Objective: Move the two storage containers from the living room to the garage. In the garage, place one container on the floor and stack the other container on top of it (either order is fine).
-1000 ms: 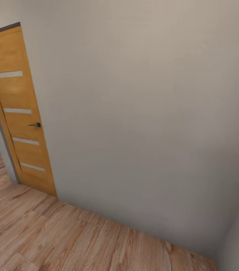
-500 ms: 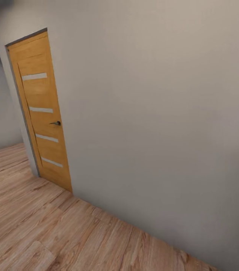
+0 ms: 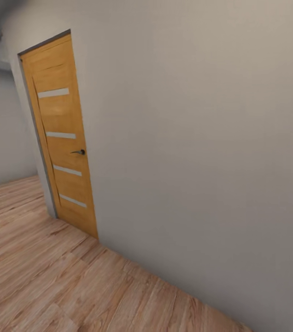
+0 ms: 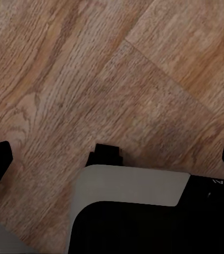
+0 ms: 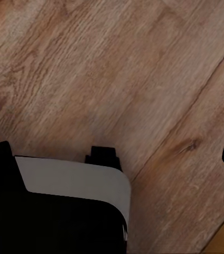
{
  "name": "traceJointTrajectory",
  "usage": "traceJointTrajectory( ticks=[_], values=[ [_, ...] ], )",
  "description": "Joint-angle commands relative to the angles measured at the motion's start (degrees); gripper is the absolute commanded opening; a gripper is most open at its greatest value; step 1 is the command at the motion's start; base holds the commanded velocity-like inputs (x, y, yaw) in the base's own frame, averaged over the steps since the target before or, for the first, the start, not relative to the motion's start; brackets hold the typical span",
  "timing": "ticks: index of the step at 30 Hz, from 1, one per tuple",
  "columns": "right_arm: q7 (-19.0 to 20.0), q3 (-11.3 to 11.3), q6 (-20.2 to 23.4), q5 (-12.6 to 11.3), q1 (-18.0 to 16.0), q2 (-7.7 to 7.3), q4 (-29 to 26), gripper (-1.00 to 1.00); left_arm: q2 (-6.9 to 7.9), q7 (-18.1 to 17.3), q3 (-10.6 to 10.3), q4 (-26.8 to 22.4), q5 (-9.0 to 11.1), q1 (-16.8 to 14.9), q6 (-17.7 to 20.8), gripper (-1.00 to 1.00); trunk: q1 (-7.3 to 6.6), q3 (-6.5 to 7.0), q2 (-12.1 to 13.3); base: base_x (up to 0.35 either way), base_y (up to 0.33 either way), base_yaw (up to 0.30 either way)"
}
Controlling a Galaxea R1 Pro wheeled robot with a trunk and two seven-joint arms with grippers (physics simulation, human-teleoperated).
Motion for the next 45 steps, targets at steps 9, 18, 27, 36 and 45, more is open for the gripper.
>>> traceJointTrajectory(
  ticks=[9, 18, 27, 36, 45],
  values=[
    [-0.02, 0.48, -0.31, -0.47, -0.06, 0.03, 0.15, 1.0, 0.08, 0.1, -0.43, 0.0, 0.57, -0.03, -0.03, 1.0, 0.03, -0.06, -0.04, 0.098, 0.052, 0.264],
    [-0.02, 0.48, -0.31, -0.46, -0.06, 0.03, 0.15, 1.0, 0.0, 0.1, -0.43, 0.0, 0.57, -0.03, -0.03, 1.0, 0.03, -0.06, -0.04, 0.002, 0.001, 0.268],
    [-0.02, 0.48, -0.31, -0.47, -0.06, 0.03, 0.16, 1.0, -0.01, 0.1, -0.43, 0.0, 0.57, -0.03, -0.03, 1.0, 0.03, -0.06, -0.04, 0.0, 0.0, 0.268],
    [-0.02, 0.48, -0.31, -0.48, -0.06, 0.03, 0.14, 1.0, -0.01, 0.1, -0.43, 0.0, 0.57, -0.03, -0.03, 1.0, 0.03, -0.06, -0.04, 0.0, 0.0, 0.268],
    [-0.02, 0.48, -0.31, -0.46, -0.06, -0.06, 0.15, 1.0, -0.01, 0.1, -0.43, 0.0, 0.57, -0.03, -0.03, 1.0, 0.03, -0.06, -0.04, 0.0, 0.0, 0.269]
  ],
)
